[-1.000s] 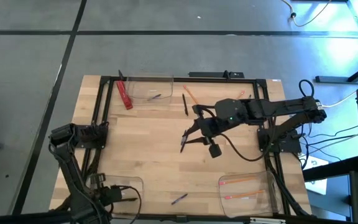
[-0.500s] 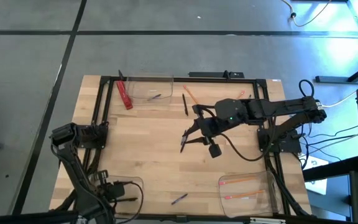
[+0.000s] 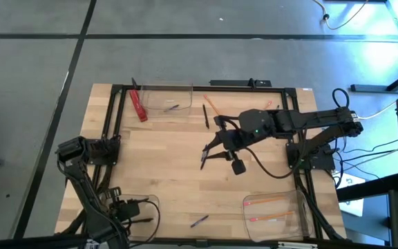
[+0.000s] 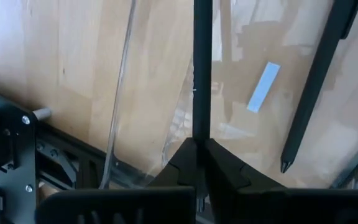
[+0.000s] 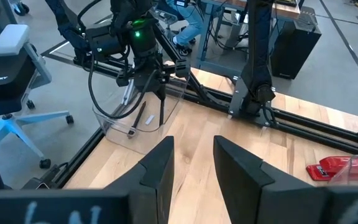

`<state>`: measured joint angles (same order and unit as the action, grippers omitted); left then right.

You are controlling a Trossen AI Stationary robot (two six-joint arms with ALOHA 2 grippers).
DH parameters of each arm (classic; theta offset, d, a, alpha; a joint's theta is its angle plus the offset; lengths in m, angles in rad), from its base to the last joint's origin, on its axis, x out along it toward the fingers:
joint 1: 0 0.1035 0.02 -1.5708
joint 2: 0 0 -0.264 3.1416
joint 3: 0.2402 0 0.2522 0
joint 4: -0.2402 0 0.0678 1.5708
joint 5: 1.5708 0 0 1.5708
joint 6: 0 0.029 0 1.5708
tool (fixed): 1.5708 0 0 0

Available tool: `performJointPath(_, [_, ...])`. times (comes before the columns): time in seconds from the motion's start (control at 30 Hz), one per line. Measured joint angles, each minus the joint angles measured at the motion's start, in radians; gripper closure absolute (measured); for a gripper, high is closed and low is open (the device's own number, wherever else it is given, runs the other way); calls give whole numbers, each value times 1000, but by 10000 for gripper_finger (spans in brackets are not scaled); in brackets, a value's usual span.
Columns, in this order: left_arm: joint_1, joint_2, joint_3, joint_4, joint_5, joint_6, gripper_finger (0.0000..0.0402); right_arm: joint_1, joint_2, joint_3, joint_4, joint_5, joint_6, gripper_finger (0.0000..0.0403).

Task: Sort crayons/erasers/pens/pencils in bins
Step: Put the black pen into the bottom left transparent bin, then put the blue crayon into the top transparent bin

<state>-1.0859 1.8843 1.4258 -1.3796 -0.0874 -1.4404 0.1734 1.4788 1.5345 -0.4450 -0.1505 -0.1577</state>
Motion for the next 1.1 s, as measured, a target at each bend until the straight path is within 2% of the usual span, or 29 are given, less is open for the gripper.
performJointPath(0.3, [10, 0, 0, 0, 0, -73, 332, 0, 0, 0, 0, 0, 0, 288])
performJointPath(0.53, [10, -3, 26, 1, -2, -162, 330, 0, -8, 0, -10, 1, 3, 288])
performJointPath(0.7, [13, -79, 77, 0, -26, -316, 328, -6, -63, 0, -31, 52, 114, 288])
performJointPath(0.77, [13, -127, 87, 0, -89, -407, 328, -17, -88, 0, -71, 96, 157, 288])
performJointPath(0.9, [10, -244, 95, -11, -288, -528, 331, -57, -118, 0, -191, 170, 251, 288])
performJointPath(1.1, [43, -386, 95, -80, -610, -568, 328, -133, -127, -11, -475, 187, 399, 288])
